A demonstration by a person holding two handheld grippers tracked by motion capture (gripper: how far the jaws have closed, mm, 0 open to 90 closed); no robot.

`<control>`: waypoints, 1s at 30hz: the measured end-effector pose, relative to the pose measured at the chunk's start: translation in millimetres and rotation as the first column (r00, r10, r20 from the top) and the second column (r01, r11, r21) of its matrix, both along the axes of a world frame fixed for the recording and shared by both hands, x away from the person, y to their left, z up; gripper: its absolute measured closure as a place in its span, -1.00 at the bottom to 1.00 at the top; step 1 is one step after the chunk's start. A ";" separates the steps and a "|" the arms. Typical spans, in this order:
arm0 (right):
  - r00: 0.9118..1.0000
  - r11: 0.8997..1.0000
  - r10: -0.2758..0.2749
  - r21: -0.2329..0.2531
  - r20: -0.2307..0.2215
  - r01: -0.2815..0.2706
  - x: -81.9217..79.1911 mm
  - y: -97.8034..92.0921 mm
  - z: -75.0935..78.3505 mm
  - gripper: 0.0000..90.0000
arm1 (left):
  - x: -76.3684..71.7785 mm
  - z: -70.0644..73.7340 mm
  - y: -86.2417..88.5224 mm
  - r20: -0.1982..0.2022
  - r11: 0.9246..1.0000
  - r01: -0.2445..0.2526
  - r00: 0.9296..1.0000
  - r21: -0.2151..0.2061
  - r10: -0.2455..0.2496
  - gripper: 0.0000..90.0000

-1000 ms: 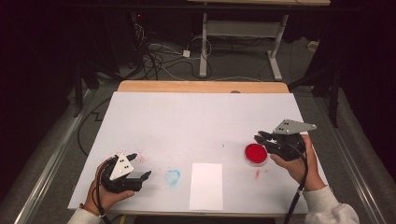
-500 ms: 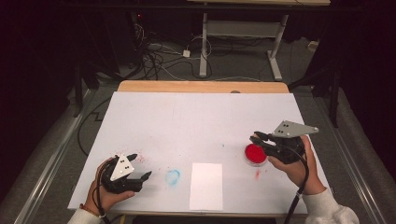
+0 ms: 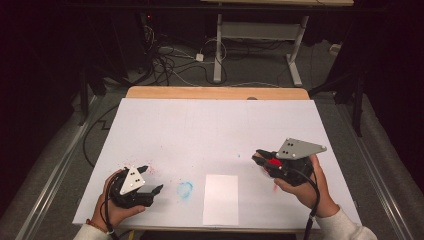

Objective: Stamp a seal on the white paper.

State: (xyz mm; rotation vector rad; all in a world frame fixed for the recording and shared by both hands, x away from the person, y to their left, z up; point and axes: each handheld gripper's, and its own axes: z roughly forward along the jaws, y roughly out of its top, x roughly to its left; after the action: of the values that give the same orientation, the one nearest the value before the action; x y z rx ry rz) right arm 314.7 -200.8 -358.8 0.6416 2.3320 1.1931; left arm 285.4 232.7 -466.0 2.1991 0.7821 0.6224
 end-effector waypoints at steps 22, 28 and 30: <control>0.988 0.986 0.134 -0.095 -0.074 -0.140 -9.1 56.6 -35.9 0.70 | 0.1 -0.7 -0.5 -0.004 1.000 0.004 1.000 0.008 -0.004 -0.53; 0.980 0.975 0.166 -0.131 -0.110 -0.180 -10.7 67.8 -49.2 0.70 | 0.4 -0.9 -0.3 -0.006 1.000 0.005 1.000 0.010 -0.005 -0.53; 0.978 0.972 0.173 -0.142 -0.116 -0.189 -11.1 69.9 -52.0 0.70 | 0.5 -1.0 -0.2 -0.006 1.000 0.005 1.000 0.009 -0.005 -0.53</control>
State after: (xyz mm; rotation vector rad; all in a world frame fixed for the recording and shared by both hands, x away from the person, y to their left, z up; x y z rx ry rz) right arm 303.6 -130.8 -410.7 0.4546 2.5860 1.0659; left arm 286.0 232.6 -467.0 2.2111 0.7787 0.6183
